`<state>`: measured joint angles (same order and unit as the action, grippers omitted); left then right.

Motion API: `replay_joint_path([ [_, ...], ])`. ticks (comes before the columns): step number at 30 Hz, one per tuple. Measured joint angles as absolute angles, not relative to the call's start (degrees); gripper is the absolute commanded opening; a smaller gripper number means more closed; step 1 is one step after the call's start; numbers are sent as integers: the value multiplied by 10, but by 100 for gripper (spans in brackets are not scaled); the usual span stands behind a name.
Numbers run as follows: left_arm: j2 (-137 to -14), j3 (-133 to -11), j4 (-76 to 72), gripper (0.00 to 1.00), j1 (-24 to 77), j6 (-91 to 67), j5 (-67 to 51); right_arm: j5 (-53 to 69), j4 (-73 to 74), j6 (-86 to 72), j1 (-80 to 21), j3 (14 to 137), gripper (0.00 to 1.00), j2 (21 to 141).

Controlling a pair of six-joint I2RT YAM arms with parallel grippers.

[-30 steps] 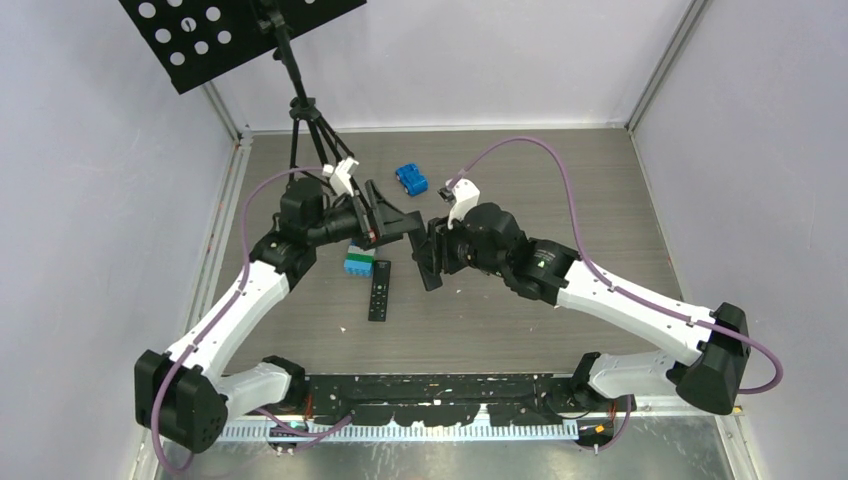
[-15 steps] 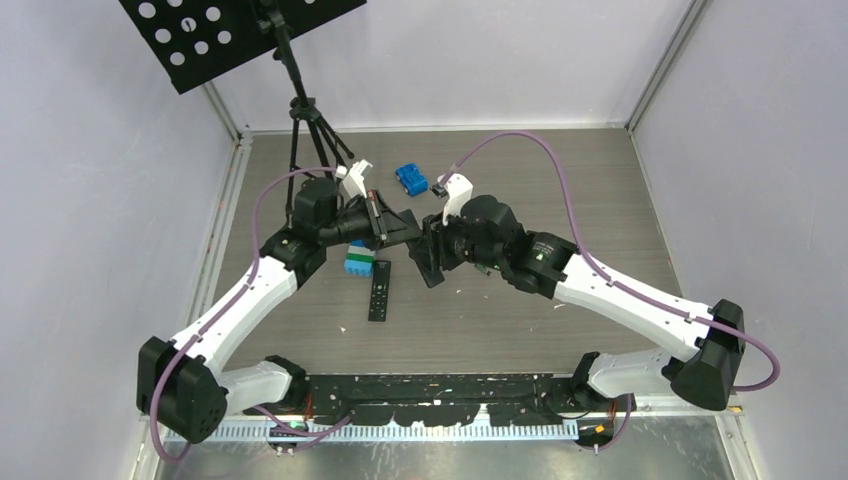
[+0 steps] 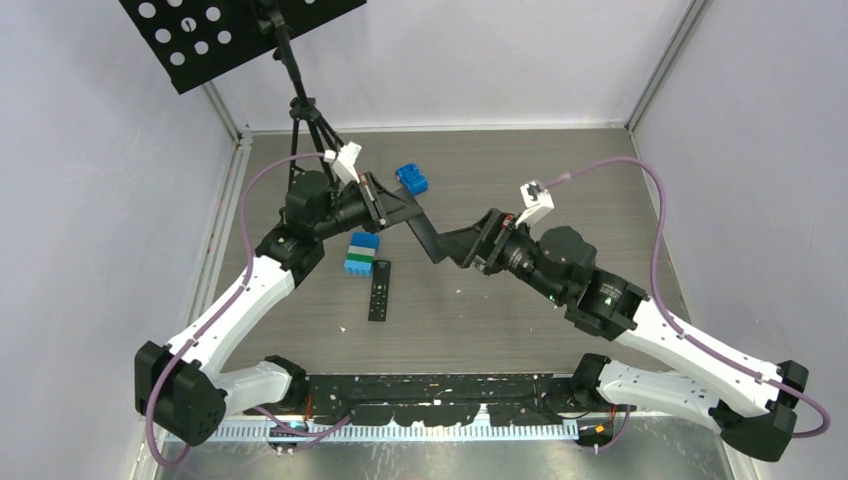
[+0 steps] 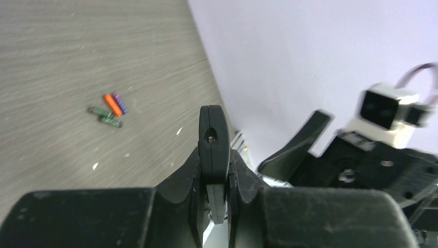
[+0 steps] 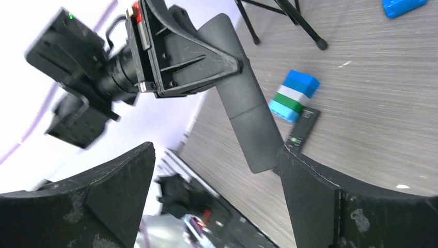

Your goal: Load the batteries into the remote control

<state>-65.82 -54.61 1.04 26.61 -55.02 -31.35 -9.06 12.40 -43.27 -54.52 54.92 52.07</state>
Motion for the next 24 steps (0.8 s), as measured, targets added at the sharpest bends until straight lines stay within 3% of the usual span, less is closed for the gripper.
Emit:
replay_joint_path([
  [9, -640, -528, -146, 0, 266, -688, -305, -121, -32, -633, -545, 430, 89, 494],
  [24, -599, -520, -188, 0, 266, -772, -304, -84, -185, -706, -542, 439, 56, 552],
])
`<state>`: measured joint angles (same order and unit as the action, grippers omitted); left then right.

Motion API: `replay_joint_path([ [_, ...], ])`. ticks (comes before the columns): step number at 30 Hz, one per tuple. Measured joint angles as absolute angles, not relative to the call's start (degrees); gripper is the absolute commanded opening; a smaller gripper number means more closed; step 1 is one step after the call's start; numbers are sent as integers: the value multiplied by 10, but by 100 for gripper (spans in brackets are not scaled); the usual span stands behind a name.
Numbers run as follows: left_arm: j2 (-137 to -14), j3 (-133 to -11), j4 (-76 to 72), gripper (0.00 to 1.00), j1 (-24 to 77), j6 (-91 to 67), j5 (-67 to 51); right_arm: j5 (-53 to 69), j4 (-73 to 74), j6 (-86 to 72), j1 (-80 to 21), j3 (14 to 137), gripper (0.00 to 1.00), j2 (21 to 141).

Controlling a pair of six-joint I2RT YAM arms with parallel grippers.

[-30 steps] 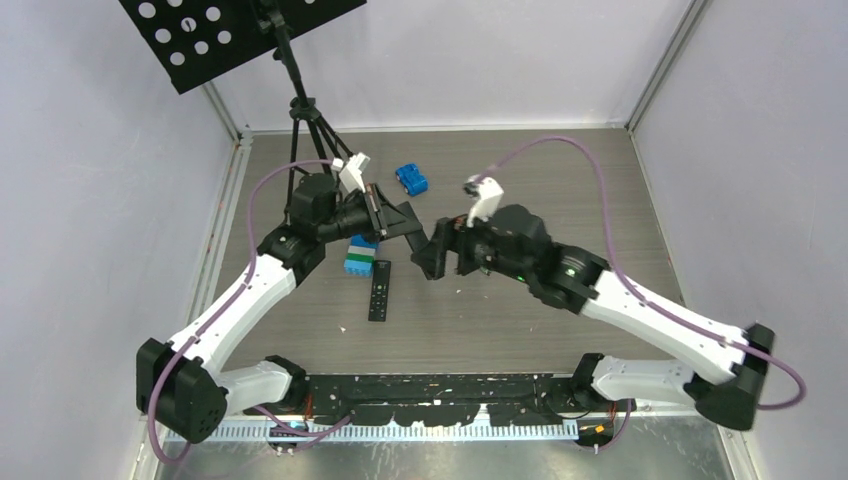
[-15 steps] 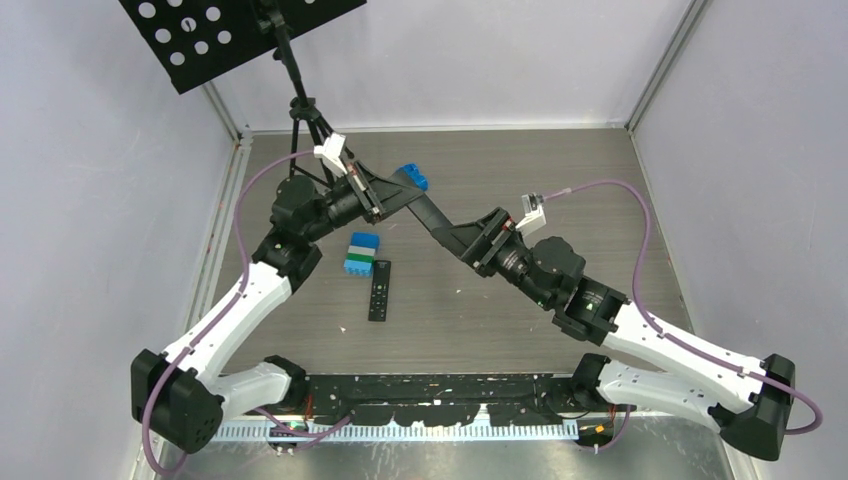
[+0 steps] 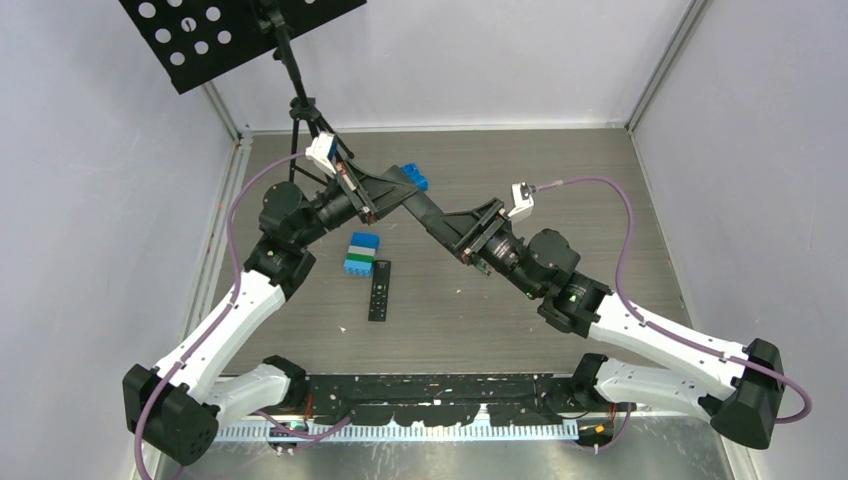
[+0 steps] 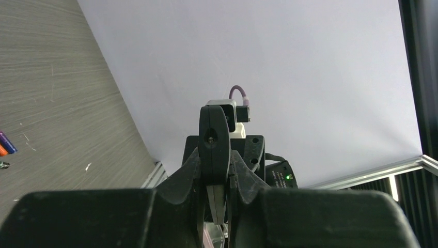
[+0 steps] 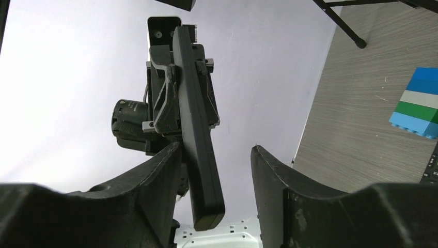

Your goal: Load the batteries into the remote control

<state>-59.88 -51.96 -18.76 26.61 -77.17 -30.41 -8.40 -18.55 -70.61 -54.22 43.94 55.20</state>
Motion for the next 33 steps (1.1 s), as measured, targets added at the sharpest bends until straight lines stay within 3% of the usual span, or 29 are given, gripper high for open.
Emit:
replay_joint_path([
  [13, -603, -515, -211, 0, 266, -793, -304, -52, -235, -725, -514, 438, 24, 563],
  [19, -603, -515, -222, 0, 269, -810, -295, 4, -327, -734, -487, 398, 3, 562],
  [30, -603, -509, -215, 0, 285, -800, -272, 79, -389, -748, -443, 360, 8, 563],
  [33, -608, -507, -203, 0, 285, -788, -263, 77, -359, -761, -437, 361, 27, 563],
])
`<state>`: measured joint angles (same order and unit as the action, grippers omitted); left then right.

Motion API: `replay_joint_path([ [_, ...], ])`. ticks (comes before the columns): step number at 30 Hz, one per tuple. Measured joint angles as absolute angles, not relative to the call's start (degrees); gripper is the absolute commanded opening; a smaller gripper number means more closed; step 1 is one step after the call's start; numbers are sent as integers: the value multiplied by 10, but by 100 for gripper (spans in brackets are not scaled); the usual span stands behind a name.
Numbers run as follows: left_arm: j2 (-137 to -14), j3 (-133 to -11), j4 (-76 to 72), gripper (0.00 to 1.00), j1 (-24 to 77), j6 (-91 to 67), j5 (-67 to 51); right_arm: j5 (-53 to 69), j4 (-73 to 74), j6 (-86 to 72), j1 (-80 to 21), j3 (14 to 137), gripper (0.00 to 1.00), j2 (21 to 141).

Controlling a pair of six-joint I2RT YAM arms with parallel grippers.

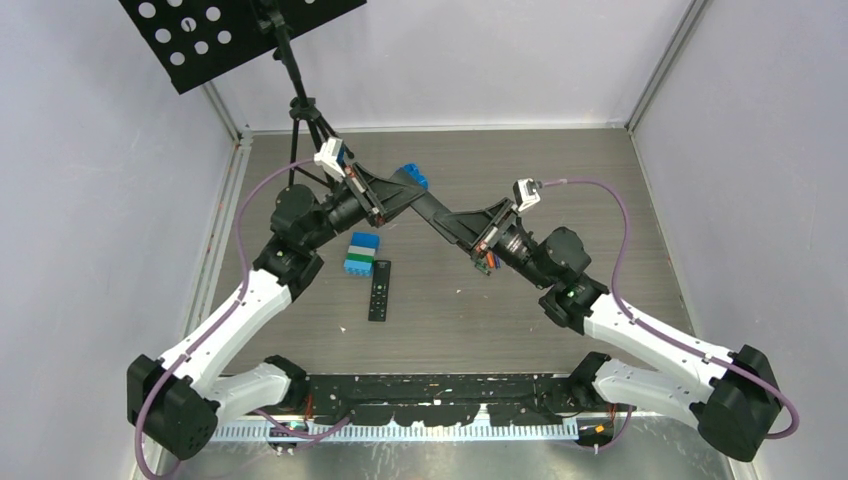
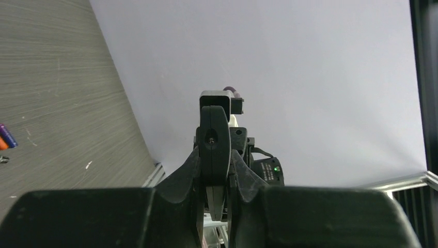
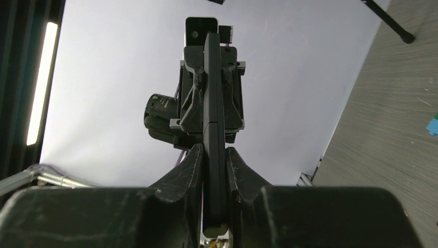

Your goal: Load the batteries into the remote control

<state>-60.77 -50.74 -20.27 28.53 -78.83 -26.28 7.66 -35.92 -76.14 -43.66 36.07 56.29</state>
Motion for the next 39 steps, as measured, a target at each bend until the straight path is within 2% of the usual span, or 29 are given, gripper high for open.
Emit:
replay_joint_path([
  [2, -619, -507, -198, 0, 285, -785, -258, 69, -330, -772, -431, 364, 39, 563],
  [4, -634, -507, -201, 0, 283, -783, -245, 61, -309, -781, -420, 363, 45, 566],
  [13, -731, -517, -210, 0, 251, -759, -238, 50, -331, -813, -372, 312, 45, 615],
  [17, -779, -536, -239, 0, 246, -760, -252, 52, -324, -811, -356, 310, 57, 621],
  [20, -808, -543, -269, 0, 243, -757, -266, 52, -291, -810, -348, 314, 58, 622],
  [24, -854, -552, -299, 0, 241, -753, -291, 52, -234, -809, -339, 333, 52, 631],
  [28, -894, -561, -314, 0, 239, -739, -314, 51, -193, -807, -330, 344, 37, 642],
  [35, -908, -561, -306, 0, 239, -696, -324, 44, -156, -806, -328, 350, 19, 645],
  [37, -908, -561, -302, 0, 239, -690, -325, 43, -152, -804, -328, 353, 18, 645],
  [39, -908, -562, -298, 0, 239, -683, -325, 43, -142, -801, -328, 356, 24, 645],
])
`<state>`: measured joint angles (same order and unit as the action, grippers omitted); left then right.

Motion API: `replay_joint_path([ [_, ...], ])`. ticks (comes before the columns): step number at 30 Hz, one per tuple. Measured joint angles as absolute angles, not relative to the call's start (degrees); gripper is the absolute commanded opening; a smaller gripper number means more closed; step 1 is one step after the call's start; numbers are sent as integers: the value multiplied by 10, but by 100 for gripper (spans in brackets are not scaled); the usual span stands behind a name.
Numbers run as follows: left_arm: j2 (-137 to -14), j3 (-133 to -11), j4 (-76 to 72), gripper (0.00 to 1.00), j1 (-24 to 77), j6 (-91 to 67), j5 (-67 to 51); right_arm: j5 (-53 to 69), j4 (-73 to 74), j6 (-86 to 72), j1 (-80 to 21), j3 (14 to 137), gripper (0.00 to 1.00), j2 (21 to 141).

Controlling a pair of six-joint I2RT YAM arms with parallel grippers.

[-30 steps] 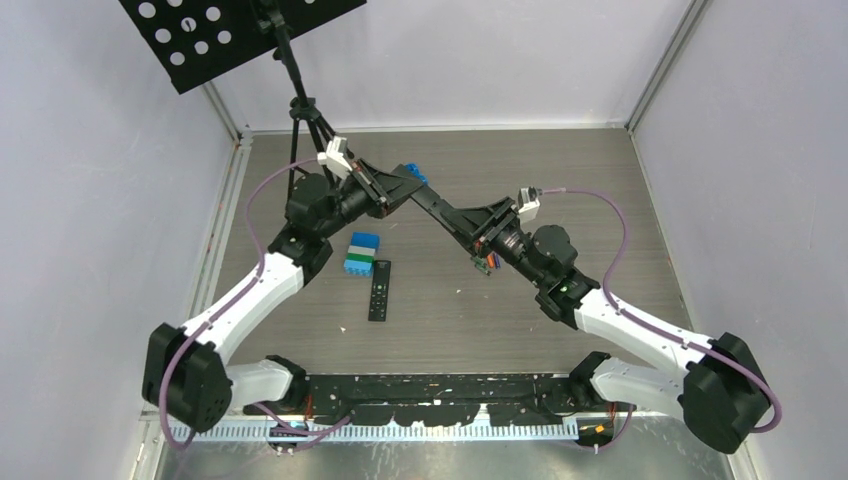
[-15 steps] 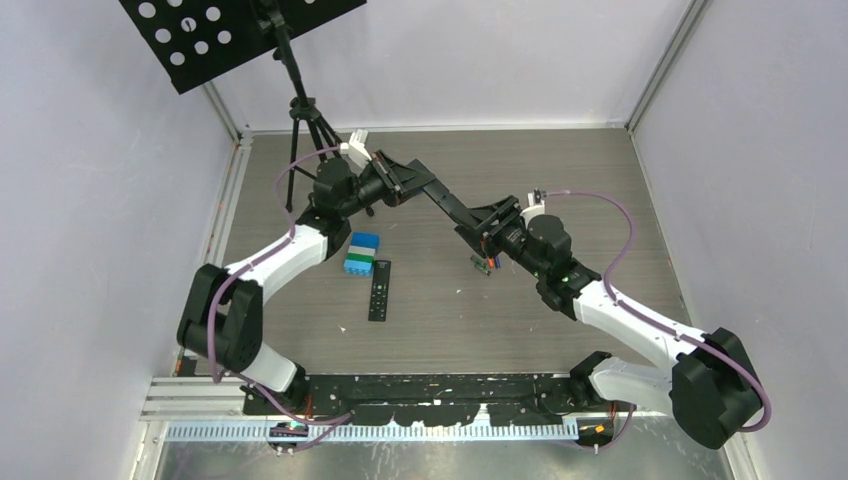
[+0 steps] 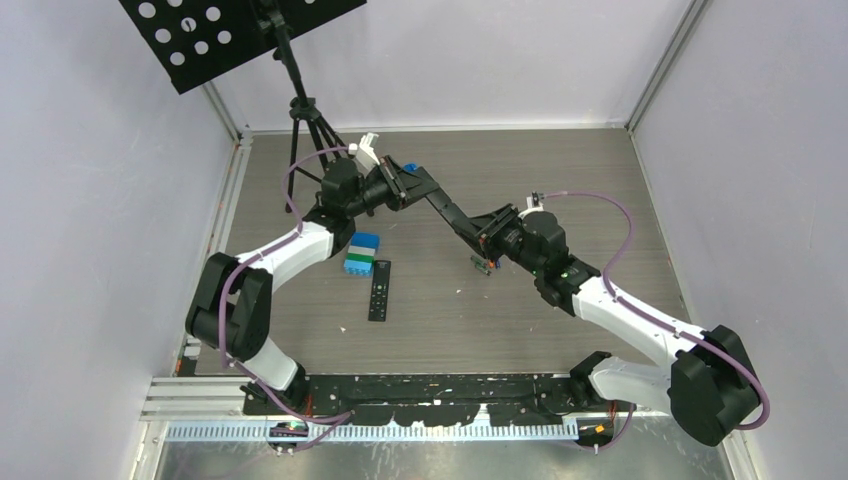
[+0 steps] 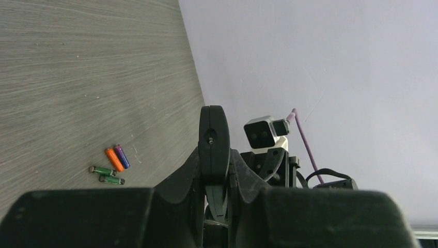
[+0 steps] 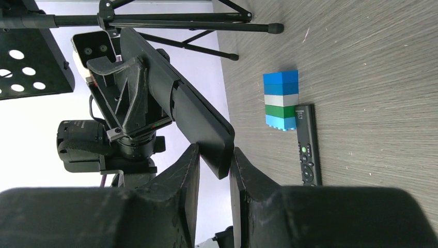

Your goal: Load the batteries into the remote control

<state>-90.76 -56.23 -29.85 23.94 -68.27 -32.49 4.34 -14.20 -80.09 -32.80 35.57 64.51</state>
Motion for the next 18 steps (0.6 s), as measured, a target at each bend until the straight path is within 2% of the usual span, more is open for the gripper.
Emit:
replay_joint_path([
  [9, -908, -568, -288, 0, 239, -655, -326, 47, -121, -794, -328, 368, 34, 653],
  [15, -908, -569, -284, 0, 239, -634, -326, 50, -111, -791, -327, 373, 45, 669],
  [17, -908, -569, -284, 0, 239, -628, -327, 50, -110, -790, -326, 373, 45, 672],
  [18, -908, -569, -284, 0, 239, -626, -327, 50, -108, -790, -326, 373, 41, 673],
])
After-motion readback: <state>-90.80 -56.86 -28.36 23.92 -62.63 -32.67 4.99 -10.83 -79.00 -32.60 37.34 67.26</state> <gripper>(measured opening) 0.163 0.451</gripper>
